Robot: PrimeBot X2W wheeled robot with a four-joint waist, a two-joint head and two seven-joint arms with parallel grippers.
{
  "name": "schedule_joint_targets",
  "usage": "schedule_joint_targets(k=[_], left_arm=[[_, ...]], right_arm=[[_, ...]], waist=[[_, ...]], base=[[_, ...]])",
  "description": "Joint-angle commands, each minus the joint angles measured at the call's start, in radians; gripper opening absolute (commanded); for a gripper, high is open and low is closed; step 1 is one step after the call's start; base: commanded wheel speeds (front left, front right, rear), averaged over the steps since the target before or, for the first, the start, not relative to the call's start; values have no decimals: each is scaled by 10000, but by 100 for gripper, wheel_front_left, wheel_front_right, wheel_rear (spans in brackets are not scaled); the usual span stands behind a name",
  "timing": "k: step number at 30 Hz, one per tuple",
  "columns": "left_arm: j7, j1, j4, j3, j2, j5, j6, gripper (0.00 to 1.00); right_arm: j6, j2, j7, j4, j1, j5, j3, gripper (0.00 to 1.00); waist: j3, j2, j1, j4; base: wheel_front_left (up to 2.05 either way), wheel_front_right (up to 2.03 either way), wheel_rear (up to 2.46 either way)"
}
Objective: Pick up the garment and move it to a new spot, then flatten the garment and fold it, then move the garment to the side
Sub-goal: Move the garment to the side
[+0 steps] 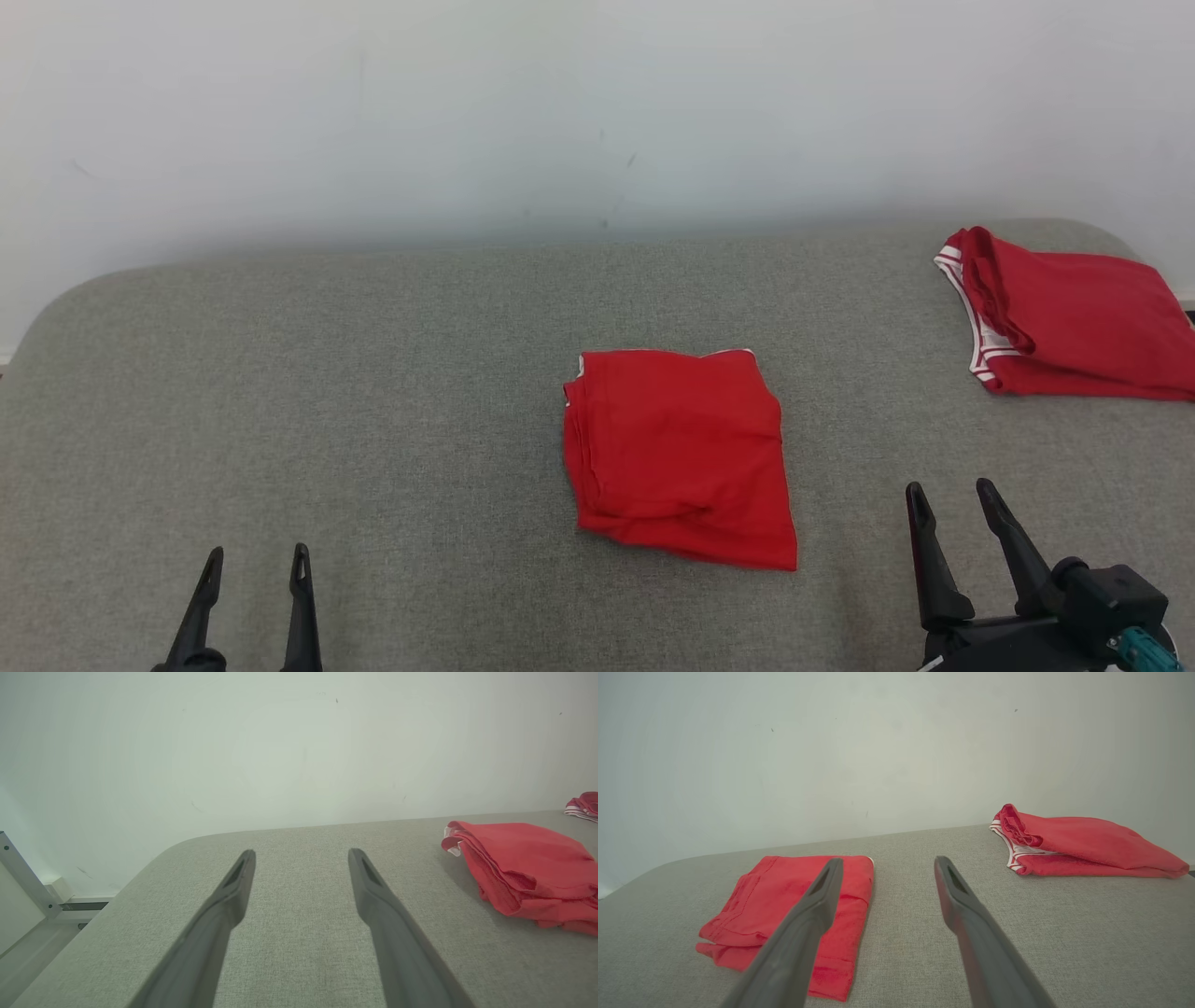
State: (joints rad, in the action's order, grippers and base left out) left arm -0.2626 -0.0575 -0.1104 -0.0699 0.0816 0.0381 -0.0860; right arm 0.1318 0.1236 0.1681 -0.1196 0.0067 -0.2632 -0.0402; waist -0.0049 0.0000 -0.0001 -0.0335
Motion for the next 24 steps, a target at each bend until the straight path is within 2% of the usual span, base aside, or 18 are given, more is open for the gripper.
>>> schedule_joint_targets(k=[1,24], left_arm=[[-28,13,-6,-36,45,56,52,100],[-28,131,28,-63,127,353,92,100]], right_arm=[[-29,-27,-25,70,106,36,17,100],[-29,-54,-68,101,131,49,6,100]], waist=[[15,0,1,7],[142,0,1,17]], base=[[0,0,0],[0,0,0]])
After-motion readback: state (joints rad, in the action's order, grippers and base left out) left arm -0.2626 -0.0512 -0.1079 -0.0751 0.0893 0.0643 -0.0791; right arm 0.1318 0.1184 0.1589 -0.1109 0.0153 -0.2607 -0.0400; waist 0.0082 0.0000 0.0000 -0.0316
